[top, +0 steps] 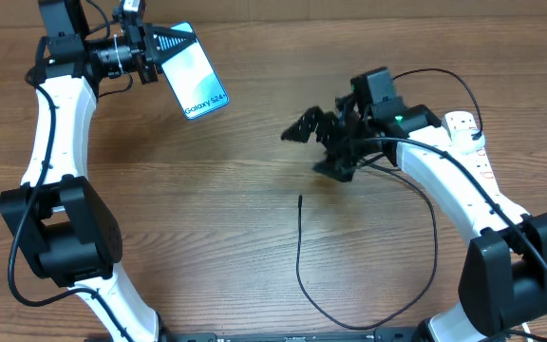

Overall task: Plug charger to phone and switch on socket
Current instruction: 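Open the right gripper and pull it away from the phone, then move the right gripper down over the black cable's USB-C plug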

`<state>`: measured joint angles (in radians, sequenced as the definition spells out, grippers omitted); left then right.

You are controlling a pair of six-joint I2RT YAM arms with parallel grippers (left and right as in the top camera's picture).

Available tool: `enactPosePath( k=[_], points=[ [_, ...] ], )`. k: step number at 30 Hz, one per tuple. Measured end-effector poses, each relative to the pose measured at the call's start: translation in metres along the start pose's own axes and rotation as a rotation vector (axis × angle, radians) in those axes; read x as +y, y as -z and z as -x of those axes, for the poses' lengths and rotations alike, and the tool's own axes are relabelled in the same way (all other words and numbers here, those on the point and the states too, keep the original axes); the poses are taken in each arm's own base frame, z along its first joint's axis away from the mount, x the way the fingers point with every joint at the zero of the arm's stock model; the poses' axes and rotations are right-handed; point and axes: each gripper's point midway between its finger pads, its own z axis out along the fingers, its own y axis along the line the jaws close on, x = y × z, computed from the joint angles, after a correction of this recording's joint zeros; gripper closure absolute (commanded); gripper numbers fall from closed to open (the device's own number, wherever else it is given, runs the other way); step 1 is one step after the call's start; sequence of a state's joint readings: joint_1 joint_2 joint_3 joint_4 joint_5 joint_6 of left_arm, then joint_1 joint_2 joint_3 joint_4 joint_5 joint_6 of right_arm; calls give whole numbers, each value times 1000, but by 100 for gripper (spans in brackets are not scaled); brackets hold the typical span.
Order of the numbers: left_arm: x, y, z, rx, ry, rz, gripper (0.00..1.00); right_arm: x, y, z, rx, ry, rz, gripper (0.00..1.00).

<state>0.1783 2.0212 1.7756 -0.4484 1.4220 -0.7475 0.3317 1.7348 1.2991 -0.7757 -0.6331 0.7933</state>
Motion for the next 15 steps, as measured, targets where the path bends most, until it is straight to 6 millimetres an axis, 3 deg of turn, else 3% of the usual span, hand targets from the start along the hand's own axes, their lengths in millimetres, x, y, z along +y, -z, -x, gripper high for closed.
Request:
enactPosePath(
  k=[2, 4, 15],
  points=[
    [0, -1, 0, 2, -8, 0, 96, -26, -1, -11, 11, -16, -131, 0],
    [0, -3, -1, 6, -18, 0, 96, -39, -2, -15, -2, 1, -213, 0],
    [-1, -12, -5, 20, -25, 3, 96, -62, -8, -31, -21, 145, -413, 0]
  ],
)
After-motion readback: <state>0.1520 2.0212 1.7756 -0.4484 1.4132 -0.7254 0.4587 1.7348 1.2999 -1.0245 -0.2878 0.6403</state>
